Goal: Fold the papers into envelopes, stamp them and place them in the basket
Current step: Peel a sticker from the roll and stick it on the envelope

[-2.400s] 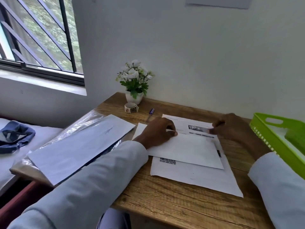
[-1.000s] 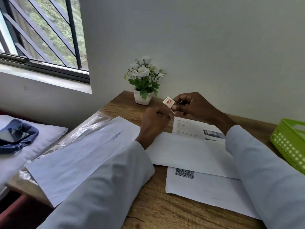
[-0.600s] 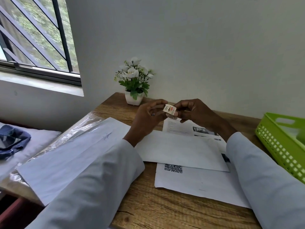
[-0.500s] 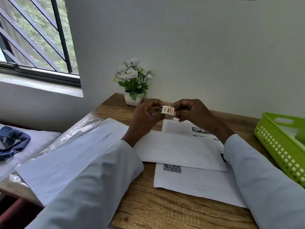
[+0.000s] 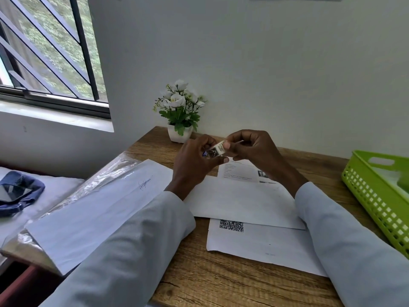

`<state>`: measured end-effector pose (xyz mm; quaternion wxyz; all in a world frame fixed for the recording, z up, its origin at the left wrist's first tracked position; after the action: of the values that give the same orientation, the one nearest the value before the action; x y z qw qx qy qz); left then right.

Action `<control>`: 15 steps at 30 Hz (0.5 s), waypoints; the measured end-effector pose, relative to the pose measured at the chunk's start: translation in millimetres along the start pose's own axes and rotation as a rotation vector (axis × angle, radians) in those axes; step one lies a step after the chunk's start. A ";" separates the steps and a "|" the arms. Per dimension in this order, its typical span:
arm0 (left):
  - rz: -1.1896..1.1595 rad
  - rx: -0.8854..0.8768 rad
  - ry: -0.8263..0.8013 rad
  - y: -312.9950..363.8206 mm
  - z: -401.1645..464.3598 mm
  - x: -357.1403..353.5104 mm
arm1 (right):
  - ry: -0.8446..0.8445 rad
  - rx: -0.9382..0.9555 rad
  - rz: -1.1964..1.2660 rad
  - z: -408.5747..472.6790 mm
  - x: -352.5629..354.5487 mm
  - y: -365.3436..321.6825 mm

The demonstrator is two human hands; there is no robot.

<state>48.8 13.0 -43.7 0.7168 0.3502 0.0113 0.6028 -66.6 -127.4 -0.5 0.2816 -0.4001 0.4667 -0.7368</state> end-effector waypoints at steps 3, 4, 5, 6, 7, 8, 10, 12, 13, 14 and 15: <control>0.040 -0.019 -0.048 0.9 -0.5 -0.5 | 0.026 0.022 -0.016 -0.5 -0.9 0.6; 0.018 -0.030 -0.063 1.7 -0.4 -0.8 | 0.032 0.023 -0.013 -0.3 -0.4 0.7; -0.019 -0.039 -0.077 3.0 -0.7 -1.0 | 0.042 0.024 -0.013 -0.4 -0.1 0.9; -0.056 -0.045 -0.090 4.5 -0.8 -1.3 | 0.057 0.025 -0.013 -0.8 0.4 0.5; -0.085 -0.051 -0.099 5.2 -0.8 -1.8 | 0.076 0.027 -0.009 -1.1 1.1 0.1; -0.110 -0.053 -0.104 5.0 -0.6 -2.7 | 0.095 0.027 -0.001 -1.3 2.1 0.1; -0.161 -0.039 -0.102 2.5 -0.1 -4.6 | 0.118 0.030 0.007 -1.5 3.9 0.5; -0.192 -0.018 -0.102 0.3 0.3 -6.8 | 0.124 0.045 -0.013 -1.5 4.6 2.0; -0.206 -0.006 -0.109 0.2 0.6 -7.4 | 0.130 0.057 -0.023 -0.9 4.6 2.8; -0.220 0.012 -0.113 0.2 0.8 -8.2 | 0.144 0.068 -0.033 -0.2 4.5 3.7; -0.238 0.027 -0.112 0.8 1.1 -8.5 | 0.161 0.078 -0.041 0.5 4.0 4.2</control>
<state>46.2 5.1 -46.0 0.7781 0.3890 0.0209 0.4928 -68.1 -132.5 -2.9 0.2436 -0.3379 0.4504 -0.7897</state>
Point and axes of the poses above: each hand's wrist, its own z-axis towards the middle knuckle, its own x-axis out of the back of the hand, y = z × x, the point moved 1 cm from there along z, towards the middle knuckle, and after that the axes turned 9 degrees about -x, right-handed, at the moved point
